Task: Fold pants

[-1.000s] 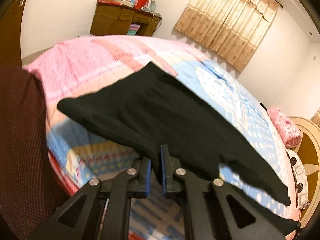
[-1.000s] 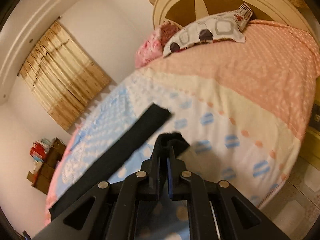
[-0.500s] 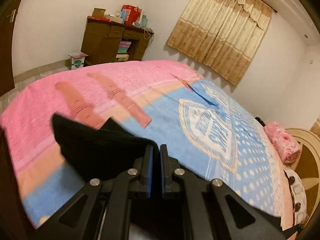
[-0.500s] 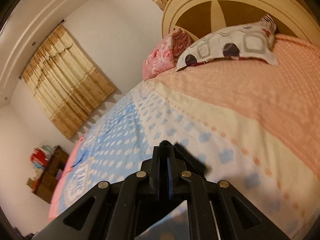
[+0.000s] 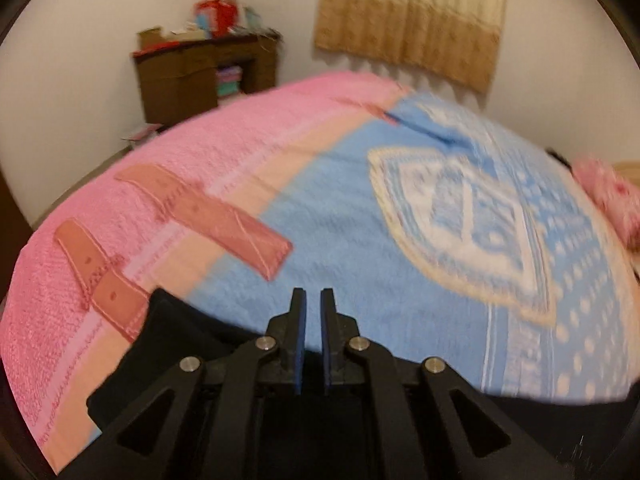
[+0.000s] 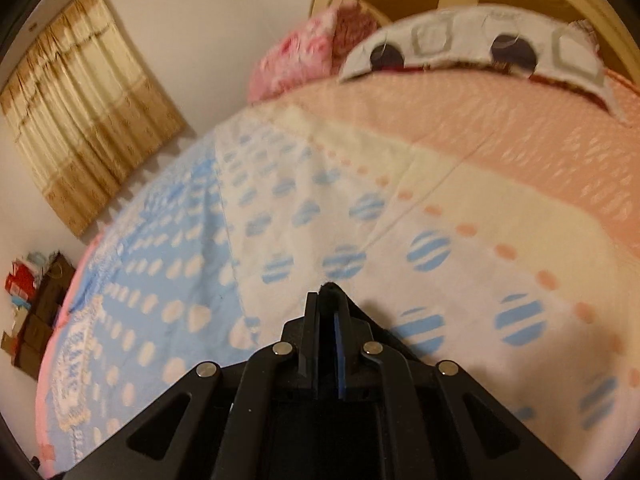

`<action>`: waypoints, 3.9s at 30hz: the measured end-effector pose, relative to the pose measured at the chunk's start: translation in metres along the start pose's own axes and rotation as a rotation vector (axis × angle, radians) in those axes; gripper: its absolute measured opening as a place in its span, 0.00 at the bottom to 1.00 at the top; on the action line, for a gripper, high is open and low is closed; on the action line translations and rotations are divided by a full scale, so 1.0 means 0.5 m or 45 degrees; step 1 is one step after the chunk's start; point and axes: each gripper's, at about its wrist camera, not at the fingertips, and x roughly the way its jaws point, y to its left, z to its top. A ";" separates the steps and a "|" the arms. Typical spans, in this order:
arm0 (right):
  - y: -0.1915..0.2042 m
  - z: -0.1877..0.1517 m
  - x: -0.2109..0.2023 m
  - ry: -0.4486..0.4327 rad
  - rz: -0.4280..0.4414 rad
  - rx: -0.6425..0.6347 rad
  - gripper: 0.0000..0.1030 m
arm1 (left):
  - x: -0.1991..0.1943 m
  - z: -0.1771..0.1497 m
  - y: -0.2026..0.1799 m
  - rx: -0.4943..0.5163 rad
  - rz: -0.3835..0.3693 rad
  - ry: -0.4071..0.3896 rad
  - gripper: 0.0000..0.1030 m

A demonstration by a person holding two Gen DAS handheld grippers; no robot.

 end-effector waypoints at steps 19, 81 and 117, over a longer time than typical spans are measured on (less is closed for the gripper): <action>0.311 -0.120 -0.205 0.050 0.646 -0.594 0.56 | -0.094 -0.113 0.226 -0.055 0.157 0.047 0.26; 1.222 -0.892 -0.151 0.424 1.156 -1.775 0.07 | -0.092 -0.165 0.342 -0.140 0.092 -0.099 0.51; 0.753 -0.543 -0.077 0.607 0.982 -1.625 0.29 | -0.156 -0.179 0.098 0.097 -0.024 -0.083 0.51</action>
